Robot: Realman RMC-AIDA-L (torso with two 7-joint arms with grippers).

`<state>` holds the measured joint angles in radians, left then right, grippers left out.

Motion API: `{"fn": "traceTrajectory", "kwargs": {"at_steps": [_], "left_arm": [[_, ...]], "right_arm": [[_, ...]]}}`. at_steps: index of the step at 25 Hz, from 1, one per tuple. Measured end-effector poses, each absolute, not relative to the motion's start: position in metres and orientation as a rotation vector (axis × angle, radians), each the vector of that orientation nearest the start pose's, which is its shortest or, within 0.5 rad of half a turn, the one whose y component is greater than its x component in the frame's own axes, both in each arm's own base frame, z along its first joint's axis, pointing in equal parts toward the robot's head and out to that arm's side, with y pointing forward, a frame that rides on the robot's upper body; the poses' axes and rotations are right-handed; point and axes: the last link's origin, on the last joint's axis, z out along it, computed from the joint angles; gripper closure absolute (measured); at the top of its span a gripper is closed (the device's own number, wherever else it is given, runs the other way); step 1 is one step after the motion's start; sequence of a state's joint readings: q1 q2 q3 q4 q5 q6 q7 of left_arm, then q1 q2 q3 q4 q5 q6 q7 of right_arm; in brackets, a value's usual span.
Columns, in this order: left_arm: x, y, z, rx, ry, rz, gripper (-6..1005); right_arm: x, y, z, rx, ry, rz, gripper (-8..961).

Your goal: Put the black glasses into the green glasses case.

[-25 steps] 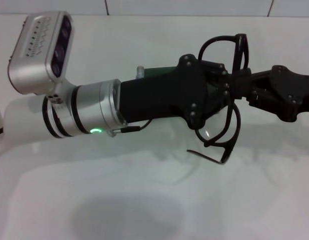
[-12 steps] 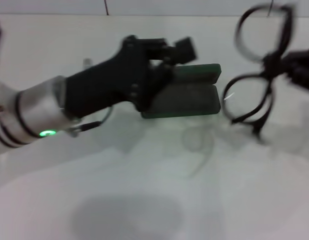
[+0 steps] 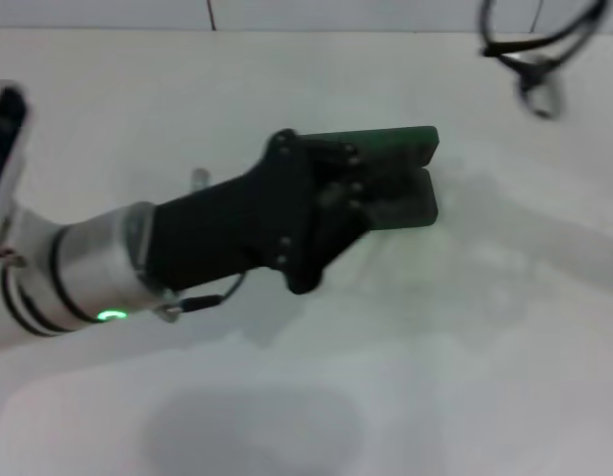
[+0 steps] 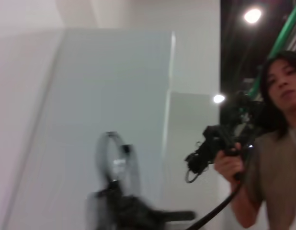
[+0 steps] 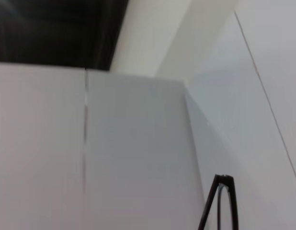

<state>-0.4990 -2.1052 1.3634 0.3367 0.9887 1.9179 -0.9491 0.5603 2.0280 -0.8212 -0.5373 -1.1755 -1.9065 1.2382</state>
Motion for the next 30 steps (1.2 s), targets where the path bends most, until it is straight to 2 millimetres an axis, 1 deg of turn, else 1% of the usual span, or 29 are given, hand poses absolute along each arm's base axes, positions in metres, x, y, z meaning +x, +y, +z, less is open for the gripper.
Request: {"fn": "traceTrajectory", "kwargs": {"at_steps": [3, 6, 11, 15, 19, 26, 30], "left_arm": [[-0.175, 0.264, -0.036, -2.557, -0.183, -1.810, 964], [-0.169, 0.265, -0.039, -2.541, -0.168, -1.836, 964], [-0.166, 0.266, -0.037, -2.503, -0.157, -1.863, 965], [-0.166, 0.270, -0.035, -2.474, -0.167, -1.867, 965], [-0.170, 0.278, -0.034, -2.431, -0.240, -1.832, 965], [-0.175, 0.290, -0.040, -2.436, -0.398, -1.751, 965], [-0.176, 0.293, -0.041, -2.439, -0.430, -1.734, 965]], "right_arm": [[0.174, 0.344, 0.053, -2.317, 0.107, 1.661, 886], [0.170, 0.354, 0.042, -2.299, 0.087, 1.600, 886], [0.161, 0.364, 0.022, -2.369, 0.091, 1.500, 885], [0.159, 0.365, 0.009, -2.437, 0.093, 1.437, 884], [0.154, 0.363, -0.001, -2.511, 0.071, 1.395, 883], [0.149, 0.360, -0.009, -2.585, 0.055, 1.365, 881], [0.147, 0.357, -0.011, -2.621, 0.042, 1.354, 881]]}}
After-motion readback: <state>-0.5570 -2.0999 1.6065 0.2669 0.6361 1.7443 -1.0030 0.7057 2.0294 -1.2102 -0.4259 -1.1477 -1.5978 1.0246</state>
